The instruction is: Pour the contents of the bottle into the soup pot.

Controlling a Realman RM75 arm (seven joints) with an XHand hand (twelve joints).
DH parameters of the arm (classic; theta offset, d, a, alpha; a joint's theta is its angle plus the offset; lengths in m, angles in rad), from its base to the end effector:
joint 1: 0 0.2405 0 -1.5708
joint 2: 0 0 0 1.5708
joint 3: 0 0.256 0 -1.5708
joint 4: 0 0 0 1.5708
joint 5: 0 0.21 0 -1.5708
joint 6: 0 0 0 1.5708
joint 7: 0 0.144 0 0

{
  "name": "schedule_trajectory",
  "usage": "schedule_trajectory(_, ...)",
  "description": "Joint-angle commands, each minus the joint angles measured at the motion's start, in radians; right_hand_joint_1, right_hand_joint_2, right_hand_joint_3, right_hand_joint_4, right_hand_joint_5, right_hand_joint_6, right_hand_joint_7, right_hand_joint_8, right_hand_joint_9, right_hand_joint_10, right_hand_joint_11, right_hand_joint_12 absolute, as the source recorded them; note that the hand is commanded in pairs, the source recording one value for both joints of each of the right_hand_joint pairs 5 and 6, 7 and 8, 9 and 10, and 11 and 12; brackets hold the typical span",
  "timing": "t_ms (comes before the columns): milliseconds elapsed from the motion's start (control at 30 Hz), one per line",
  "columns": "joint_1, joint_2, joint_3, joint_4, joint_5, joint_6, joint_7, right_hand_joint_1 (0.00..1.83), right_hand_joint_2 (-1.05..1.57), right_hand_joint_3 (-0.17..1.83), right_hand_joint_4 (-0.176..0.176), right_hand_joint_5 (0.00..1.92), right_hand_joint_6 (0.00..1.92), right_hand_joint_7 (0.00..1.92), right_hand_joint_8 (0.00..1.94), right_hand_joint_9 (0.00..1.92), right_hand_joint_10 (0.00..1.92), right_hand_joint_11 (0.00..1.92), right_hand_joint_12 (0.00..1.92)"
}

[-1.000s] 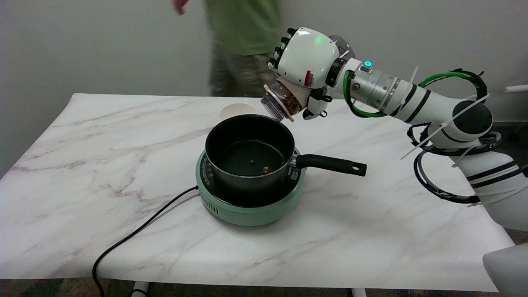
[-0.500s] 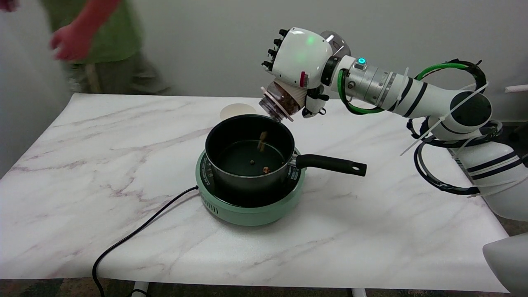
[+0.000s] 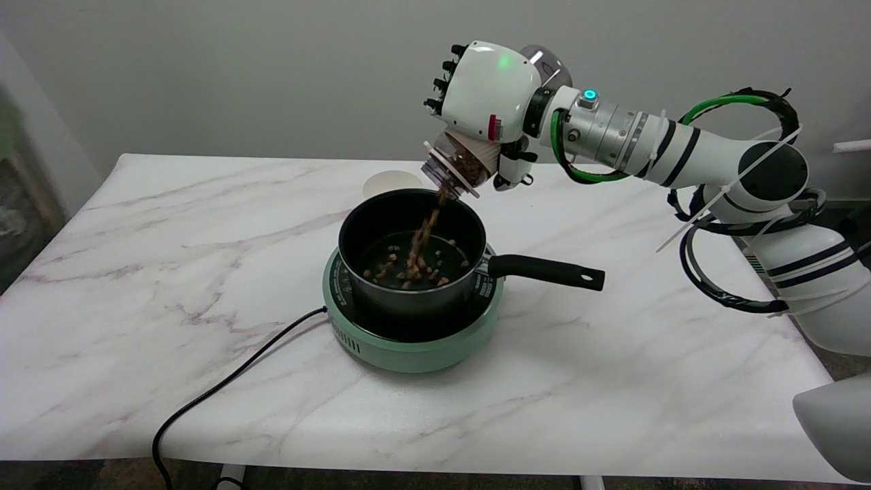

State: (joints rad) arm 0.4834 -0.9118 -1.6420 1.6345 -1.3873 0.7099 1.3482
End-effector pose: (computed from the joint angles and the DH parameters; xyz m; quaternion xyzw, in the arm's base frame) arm -0.0710 -0.3875 0.2837 0.8075 0.4157 -0.1577 0.3877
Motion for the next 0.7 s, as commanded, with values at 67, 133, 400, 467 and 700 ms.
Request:
schedule_trajectory(67, 0.024, 0.002, -0.015, -0.003, -0.008, -0.001, 0.016, 1.17, 1.39, 0.53, 0.0, 1.88, 1.88, 1.66, 1.66, 1.6, 1.6, 1.31, 1.31)
schedule_trajectory(133, 0.024, 0.002, -0.017, -0.005, -0.007, -0.005, 0.016, 1.17, 1.39, 0.53, 0.0, 1.88, 1.88, 1.66, 1.66, 1.6, 1.6, 1.31, 1.31)
schedule_trajectory(400, 0.022, 0.002, -0.017, -0.006, -0.001, -0.006, 0.016, 1.17, 1.38, 0.54, 0.0, 1.88, 1.88, 1.65, 1.65, 1.6, 1.6, 1.31, 1.31)
schedule_trajectory(467, 0.022, 0.002, -0.015, -0.006, -0.001, -0.006, 0.017, 1.17, 1.38, 0.54, 0.0, 1.88, 1.88, 1.65, 1.65, 1.6, 1.6, 1.31, 1.31)
schedule_trajectory(700, 0.018, 0.002, -0.012, -0.006, 0.007, -0.015, 0.026, 1.17, 1.38, 0.53, 0.0, 1.88, 1.88, 1.65, 1.65, 1.6, 1.6, 1.31, 1.31)
